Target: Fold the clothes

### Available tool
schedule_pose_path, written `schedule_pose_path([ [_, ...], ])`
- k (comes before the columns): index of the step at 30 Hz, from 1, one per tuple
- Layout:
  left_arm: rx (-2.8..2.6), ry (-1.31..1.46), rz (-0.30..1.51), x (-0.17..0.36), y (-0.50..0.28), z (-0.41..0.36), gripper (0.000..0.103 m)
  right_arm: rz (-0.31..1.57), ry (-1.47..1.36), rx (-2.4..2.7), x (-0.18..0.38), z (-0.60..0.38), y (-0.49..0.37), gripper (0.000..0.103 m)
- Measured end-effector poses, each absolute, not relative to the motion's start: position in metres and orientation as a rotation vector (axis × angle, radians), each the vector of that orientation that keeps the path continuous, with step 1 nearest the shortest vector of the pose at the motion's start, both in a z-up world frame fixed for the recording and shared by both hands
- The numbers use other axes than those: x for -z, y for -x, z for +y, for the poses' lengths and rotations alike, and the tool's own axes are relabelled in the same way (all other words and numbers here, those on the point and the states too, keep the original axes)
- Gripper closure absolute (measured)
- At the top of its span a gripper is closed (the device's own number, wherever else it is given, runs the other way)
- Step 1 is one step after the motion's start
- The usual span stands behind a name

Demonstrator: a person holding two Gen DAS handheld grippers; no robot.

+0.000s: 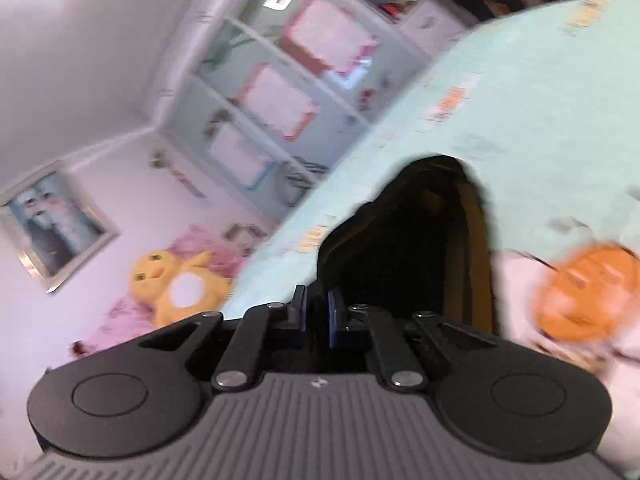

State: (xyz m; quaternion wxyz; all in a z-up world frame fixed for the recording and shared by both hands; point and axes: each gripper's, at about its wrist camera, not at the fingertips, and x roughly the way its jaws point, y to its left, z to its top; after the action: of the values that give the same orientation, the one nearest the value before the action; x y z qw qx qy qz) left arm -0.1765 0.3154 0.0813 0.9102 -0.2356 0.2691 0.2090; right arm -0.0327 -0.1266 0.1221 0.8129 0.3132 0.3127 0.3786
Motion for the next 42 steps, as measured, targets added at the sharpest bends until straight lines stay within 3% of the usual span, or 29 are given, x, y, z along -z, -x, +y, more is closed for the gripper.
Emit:
schedule_pose_path([
  [5, -0.349, 0.52, 0.625, -0.052, 0.187, 0.311, 0.013, 0.726, -0.539, -0.639, -0.109, -0.116, 0.038, 0.096],
  [11, -0.269, 0.523, 0.691, -0.031, 0.194, 0.301, 0.014, 0.733, -0.621, -0.525, -0.113, -0.132, 0.062, 0.097],
  [14, -0.255, 0.543, 0.665, -0.037, 0.209, 0.302, 0.013, 0.722, -0.702, -0.455, -0.116, -0.151, 0.079, 0.089],
  [19, -0.281, 0.605, 0.645, -0.043, 0.242, 0.312, 0.013, 0.664, -0.731, -0.405, -0.136, -0.185, 0.147, 0.087],
  [25, -0.331, 0.68, 0.647, -0.045, 0.293, 0.316, 0.013, 0.701, -0.683, -0.344, -0.141, -0.188, 0.234, 0.075],
  [27, -0.337, 0.675, 0.641, -0.051, 0.307, 0.316, 0.013, 0.702, -0.75, -0.255, -0.137, -0.191, 0.251, 0.067],
  [31, -0.348, 0.681, 0.624, -0.06, 0.336, 0.319, 0.013, 0.642, -0.932, -0.188, -0.127, -0.194, 0.282, 0.062],
  [34, -0.371, 0.698, 0.619, -0.06, 0.354, 0.324, 0.013, 0.641, -0.982, -0.258, -0.125, -0.181, 0.295, 0.046],
  [35, -0.376, 0.705, 0.619, -0.058, 0.36, 0.326, 0.013, 0.662, -0.978, -0.28, -0.124, -0.172, 0.293, 0.035],
  [38, -0.398, 0.719, 0.622, -0.054, 0.378, 0.332, 0.013, 0.745, -0.958, -0.314, -0.114, -0.145, 0.278, 0.032],
  [42, -0.432, 0.712, 0.587, -0.057, 0.402, 0.339, 0.013, 0.706, -0.896, -0.277, -0.112, -0.123, 0.252, 0.033],
])
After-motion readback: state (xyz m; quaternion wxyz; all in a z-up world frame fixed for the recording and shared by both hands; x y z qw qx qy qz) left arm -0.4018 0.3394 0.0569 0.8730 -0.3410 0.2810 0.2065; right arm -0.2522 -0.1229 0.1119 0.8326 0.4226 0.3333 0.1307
